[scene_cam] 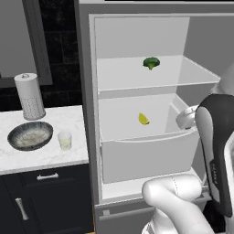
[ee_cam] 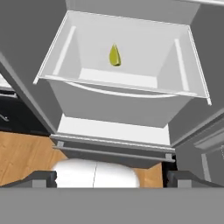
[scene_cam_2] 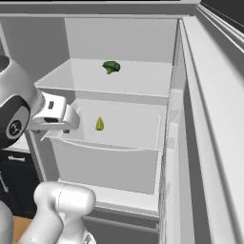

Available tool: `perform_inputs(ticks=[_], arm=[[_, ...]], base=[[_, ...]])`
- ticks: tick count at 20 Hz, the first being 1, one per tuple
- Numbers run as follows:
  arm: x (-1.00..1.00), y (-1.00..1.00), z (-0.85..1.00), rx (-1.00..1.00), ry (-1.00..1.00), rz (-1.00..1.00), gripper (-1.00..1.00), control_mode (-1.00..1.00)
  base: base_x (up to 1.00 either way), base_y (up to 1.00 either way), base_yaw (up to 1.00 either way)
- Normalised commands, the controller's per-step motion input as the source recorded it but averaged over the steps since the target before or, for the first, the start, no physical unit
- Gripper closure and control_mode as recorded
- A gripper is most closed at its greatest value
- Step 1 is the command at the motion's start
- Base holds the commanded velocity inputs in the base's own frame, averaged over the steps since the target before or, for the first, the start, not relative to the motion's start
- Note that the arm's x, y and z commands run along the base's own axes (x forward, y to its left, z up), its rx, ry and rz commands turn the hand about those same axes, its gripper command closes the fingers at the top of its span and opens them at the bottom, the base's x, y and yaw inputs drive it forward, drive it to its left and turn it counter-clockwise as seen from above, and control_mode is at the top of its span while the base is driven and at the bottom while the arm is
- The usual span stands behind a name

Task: Grab a lemon wedge from the fridge and one ice cube from the ice bowl, and put them in the glass of lemonade.

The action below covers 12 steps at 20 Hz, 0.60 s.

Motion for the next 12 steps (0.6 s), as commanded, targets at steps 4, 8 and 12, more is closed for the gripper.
perform_inputs(ticks=[4, 8, 12], arm=[[0.92, 0.13, -0.18, 0.01, -0.12, 0.0, -1.0, -1.0], [0.97, 0.0, -0.37, 0.06, 0.0, 0.0, -1.0, -1.0], [0.62, 0.0, -0.84, 0.07, 0.01, 0.0, -1.0, -1.0]], base=[[0.0, 0.0, 0.0], [0.0, 0.0, 0.0], [0.0, 0.0, 0.0]])
